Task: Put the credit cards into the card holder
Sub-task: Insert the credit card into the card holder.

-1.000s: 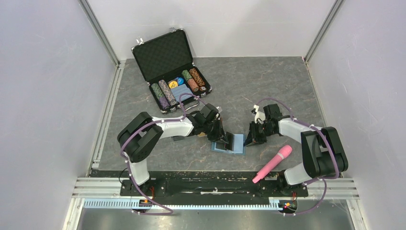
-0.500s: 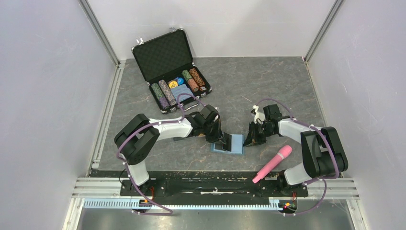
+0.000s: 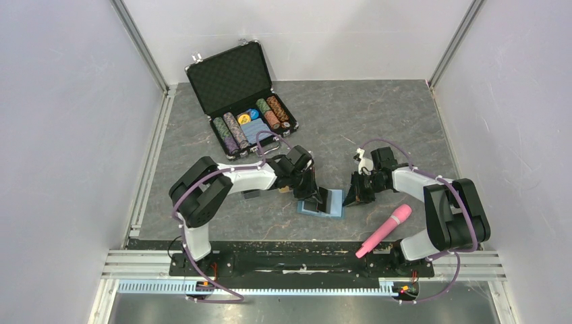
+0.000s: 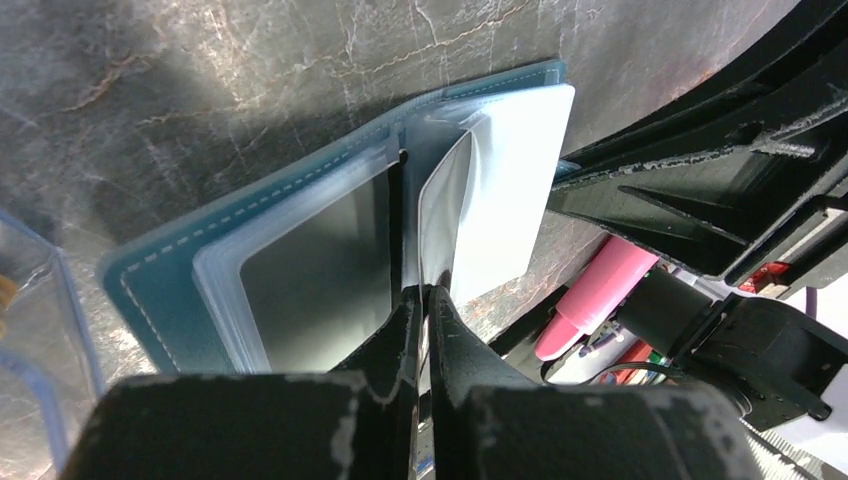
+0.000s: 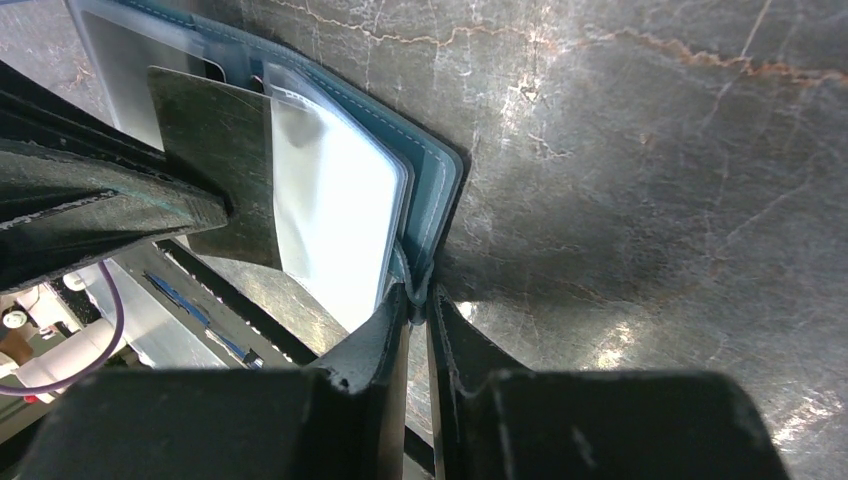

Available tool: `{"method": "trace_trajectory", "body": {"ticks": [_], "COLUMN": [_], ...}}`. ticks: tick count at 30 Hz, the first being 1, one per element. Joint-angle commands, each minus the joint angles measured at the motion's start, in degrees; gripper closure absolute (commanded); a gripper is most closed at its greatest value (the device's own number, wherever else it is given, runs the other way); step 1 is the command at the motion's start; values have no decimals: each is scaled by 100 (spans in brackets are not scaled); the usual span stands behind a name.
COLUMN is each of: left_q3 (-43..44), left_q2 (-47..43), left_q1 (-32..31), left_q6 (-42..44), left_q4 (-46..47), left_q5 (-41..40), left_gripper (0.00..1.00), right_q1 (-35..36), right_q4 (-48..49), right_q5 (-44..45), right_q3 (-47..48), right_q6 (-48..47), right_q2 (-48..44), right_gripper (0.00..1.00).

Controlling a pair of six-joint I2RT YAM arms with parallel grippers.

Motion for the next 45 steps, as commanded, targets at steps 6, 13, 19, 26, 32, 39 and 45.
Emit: {"method": "trace_trajectory", "body": {"ticks": [6, 13, 19, 26, 32, 39, 45], "left_q3": [682, 971, 1136, 1554, 1879, 2351, 2299], "left_q2": [374, 332, 376, 800, 964, 1174, 982], "left_q1": [-295, -387, -400, -418, -469, -678, -706], "left_q6": [485, 855, 1017, 1205, 1330, 1471, 1478], "left_q4": [-1109, -1876, -2007, -2036, -2040, -2128, -2138], "left_q5": [-287, -811, -903, -726, -580, -293, -448], "left_gripper": [66, 51, 45, 44, 44, 43, 38], "right_q1": [54, 59, 58, 59, 57, 59, 59], "right_q4": [72, 59, 64, 62, 56, 52, 12], "right_q5": [27, 18, -4, -23, -37, -35, 17], "right_q3": [-66, -70, -70, -79, -65, -11, 70], "right_q6": [-3, -13, -27, -54, -59, -60, -57], "right_q2": [23, 16, 36, 69, 73, 88, 80], "right_gripper": [89, 90, 90, 90, 90, 91, 96]}}
